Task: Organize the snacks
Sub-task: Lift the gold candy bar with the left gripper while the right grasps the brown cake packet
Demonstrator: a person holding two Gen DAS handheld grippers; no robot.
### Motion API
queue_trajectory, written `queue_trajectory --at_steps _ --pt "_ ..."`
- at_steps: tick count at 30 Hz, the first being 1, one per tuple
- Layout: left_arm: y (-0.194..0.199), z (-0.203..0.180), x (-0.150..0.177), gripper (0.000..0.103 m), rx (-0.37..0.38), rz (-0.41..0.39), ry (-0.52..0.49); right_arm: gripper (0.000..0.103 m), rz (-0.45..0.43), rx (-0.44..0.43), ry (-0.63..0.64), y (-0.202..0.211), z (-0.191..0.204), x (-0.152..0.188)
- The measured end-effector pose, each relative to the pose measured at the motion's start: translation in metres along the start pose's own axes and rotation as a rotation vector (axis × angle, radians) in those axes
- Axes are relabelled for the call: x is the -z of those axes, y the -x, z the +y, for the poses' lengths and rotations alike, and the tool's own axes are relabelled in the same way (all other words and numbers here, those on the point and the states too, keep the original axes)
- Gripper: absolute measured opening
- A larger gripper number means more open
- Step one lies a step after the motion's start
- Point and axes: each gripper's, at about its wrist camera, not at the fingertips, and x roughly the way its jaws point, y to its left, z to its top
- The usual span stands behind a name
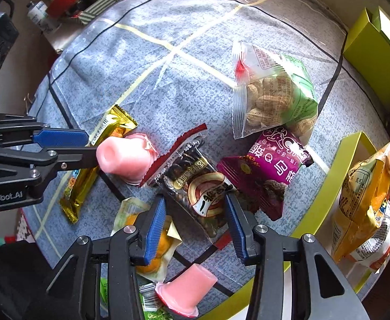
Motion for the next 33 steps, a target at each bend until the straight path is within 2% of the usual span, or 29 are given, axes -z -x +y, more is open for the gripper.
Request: queue_trajectory --at_steps 5,7,8,11,13,15,18,22,26,33 --pt "-0.018 -0.008 0.004 0.038 -0.026 0.038 -0.008 0.043 0.001 -0.018 0.016 0.000 -0.001 -0.004" --pt "-0.023 -0.013 0.004 0.038 -0.045 0.030 -0.011 0.036 0.003 -0.033 0.005 -0.001 -0.001 -0.007" --pt "-0.023 -0.015 0.005 0.038 -0.053 0.030 -0.017 0.027 0.003 -0.051 -0.010 -0.001 -0.002 -0.009" --pt "-0.026 -0.021 0.007 0.038 -0.077 0.026 -0.035 0.025 -0.012 -0.126 -0.065 0.003 -0.007 -0.013" --pt "-0.030 -0.029 0.008 0.036 -0.098 0.022 -0.046 0.026 -0.027 -0.119 -0.071 0.005 -0.007 -0.014" --pt "-0.032 -0.036 0.008 0.028 -0.127 0.013 -0.057 0.029 -0.036 -0.109 -0.061 0.005 -0.005 -0.016" --pt "-0.030 -0.038 0.008 0.023 -0.131 0.011 -0.060 0.030 -0.041 -0.079 -0.023 0.003 0.001 -0.019" --pt "-0.030 -0.036 0.008 0.023 -0.125 0.010 -0.048 0.038 -0.077 -0.029 0.070 0.007 0.016 -0.024" --pt "-0.028 -0.032 0.009 0.023 -0.118 0.007 -0.039 0.043 -0.123 -0.004 0.098 0.010 0.016 -0.027" --pt "-0.022 -0.017 0.004 0.023 -0.109 -0.006 -0.039 0.045 -0.082 0.009 0.094 -0.013 0.007 -0.035"
